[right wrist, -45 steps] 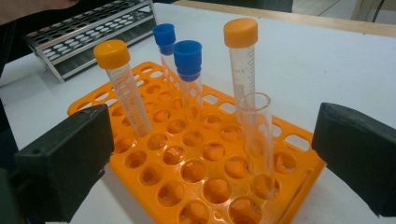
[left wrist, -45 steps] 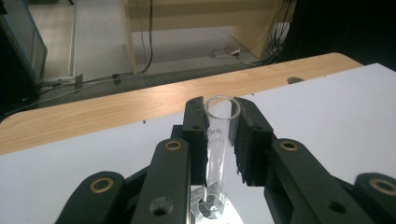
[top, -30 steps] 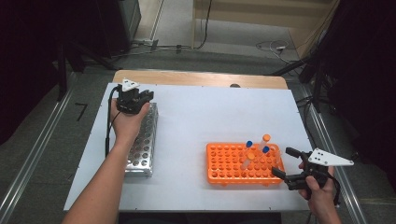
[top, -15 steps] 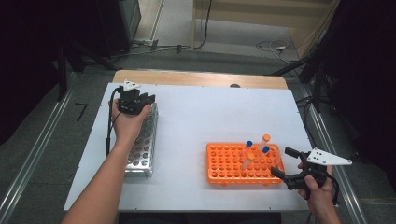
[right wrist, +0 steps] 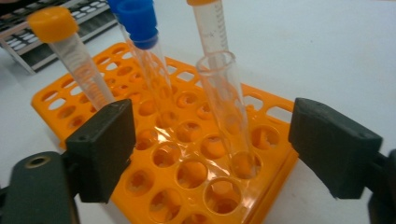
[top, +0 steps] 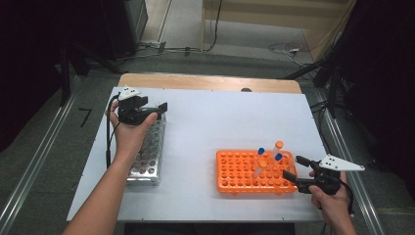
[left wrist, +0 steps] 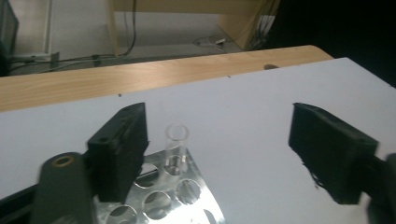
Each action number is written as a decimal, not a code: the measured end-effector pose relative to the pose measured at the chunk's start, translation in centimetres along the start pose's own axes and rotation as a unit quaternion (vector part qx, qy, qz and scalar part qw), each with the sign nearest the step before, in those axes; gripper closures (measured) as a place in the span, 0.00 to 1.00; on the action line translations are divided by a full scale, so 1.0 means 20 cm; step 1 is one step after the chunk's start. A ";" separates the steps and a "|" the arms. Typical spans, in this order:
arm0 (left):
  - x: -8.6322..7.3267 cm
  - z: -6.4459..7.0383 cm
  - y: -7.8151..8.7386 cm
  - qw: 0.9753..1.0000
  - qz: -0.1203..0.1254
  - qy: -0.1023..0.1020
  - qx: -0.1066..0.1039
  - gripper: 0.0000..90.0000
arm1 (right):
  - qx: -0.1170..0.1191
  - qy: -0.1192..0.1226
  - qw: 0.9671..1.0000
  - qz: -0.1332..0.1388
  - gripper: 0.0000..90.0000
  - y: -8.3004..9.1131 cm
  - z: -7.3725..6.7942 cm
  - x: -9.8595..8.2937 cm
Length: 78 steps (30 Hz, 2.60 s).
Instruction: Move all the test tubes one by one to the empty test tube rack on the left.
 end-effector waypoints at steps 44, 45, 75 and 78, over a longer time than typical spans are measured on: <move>-0.38 0.62 0.24 0.991 -0.023 -0.053 -0.121 0.00 | -0.072 0.034 0.997 -0.015 0.82 -0.03 0.02 -0.06; -0.38 0.62 0.24 0.991 -0.022 -0.052 -0.122 0.00 | -0.071 0.032 0.997 -0.015 0.82 -0.03 0.02 -0.06; -0.40 0.67 0.21 0.987 -0.032 -0.061 -0.144 0.00 | 0.003 0.057 0.998 0.010 0.82 0.06 -0.22 0.06; -0.41 0.68 0.21 0.987 -0.033 -0.061 -0.146 0.00 | 0.017 0.065 0.998 0.013 0.82 0.07 -0.26 0.07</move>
Point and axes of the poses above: each handheld gripper's, and its own axes: y roughly backward along the jaws, x roughly out of its top, z roughly to its right, the point moved 5 cm from there along -y, roughly forward along the jaws, and after that the axes turned 13 degrees about -x, right-handed, at the moved point
